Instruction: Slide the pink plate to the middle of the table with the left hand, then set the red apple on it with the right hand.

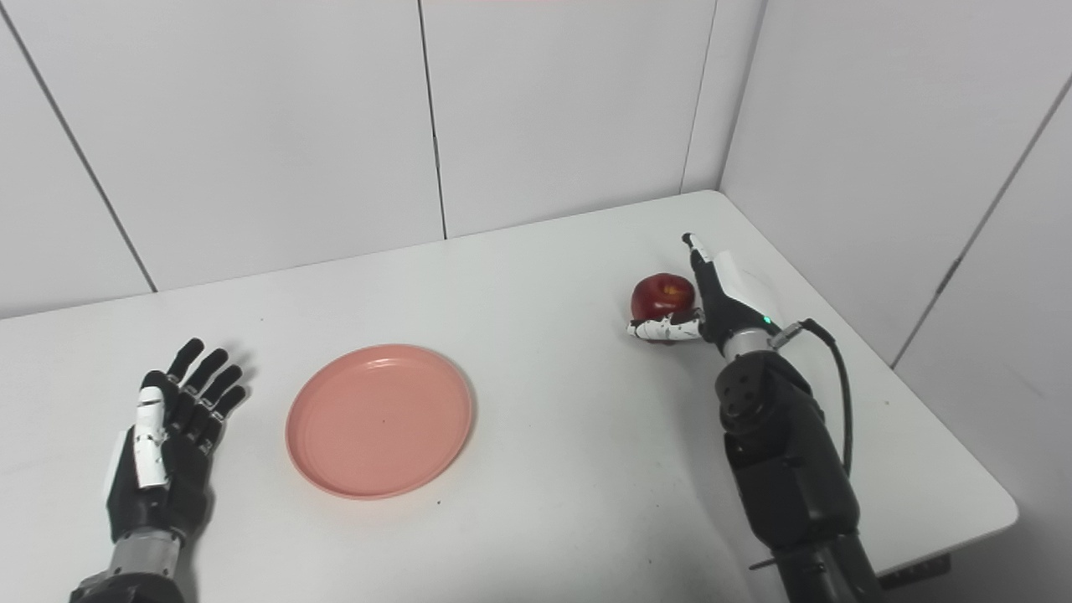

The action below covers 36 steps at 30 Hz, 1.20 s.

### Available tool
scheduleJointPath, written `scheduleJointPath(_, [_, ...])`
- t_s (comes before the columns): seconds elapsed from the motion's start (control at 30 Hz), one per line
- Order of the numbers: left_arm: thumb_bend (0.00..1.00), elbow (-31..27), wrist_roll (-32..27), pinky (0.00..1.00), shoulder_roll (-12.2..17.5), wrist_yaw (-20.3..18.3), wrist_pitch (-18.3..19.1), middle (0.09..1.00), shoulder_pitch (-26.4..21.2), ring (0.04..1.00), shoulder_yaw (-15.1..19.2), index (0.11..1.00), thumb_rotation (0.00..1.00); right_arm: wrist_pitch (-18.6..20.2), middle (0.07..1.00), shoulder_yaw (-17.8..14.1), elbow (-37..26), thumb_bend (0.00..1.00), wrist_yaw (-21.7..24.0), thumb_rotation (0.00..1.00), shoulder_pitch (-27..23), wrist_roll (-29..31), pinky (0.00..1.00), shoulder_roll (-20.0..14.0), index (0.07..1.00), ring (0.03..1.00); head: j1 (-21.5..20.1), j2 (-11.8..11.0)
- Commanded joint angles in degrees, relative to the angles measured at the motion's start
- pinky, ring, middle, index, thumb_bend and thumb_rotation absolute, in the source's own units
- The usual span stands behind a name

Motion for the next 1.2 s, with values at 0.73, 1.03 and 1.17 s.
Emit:
scheduleJointPath(0.73, [0.39, -0.4, 0.6, 0.86, 0.1, 1.1, 3.2, 0.869, 1.7, 0.853, -0.4, 0.865, 1.0, -1.6, 0.774, 1.3, 4.2, 0.99, -9.8, 0.31, -4.0, 10.7, 0.65, -2.8, 0.795, 0.736, 0.6, 0.4])
scheduleJointPath(1.03, [0.39, -0.5, 0.7, 0.86, 0.1, 1.2, 3.1, 0.87, 1.9, 0.852, -0.4, 0.868, 1.0, -1.0, 0.728, 3.8, 4.6, 0.93, -9.9, 0.26, -4.1, 11.1, 0.62, -4.5, 0.737, 0.698, 0.7, 0.4])
scheduleJointPath(1.17, [0.4, -0.7, 0.2, 0.87, 0.0, 1.2, 3.5, 0.875, 1.8, 0.856, -0.3, 0.871, 1.0, -0.7, 0.675, 5.2, 5.4, 0.9, -9.5, 0.23, -4.3, 10.9, 0.54, -5.5, 0.689, 0.619, 0.7, 0.4])
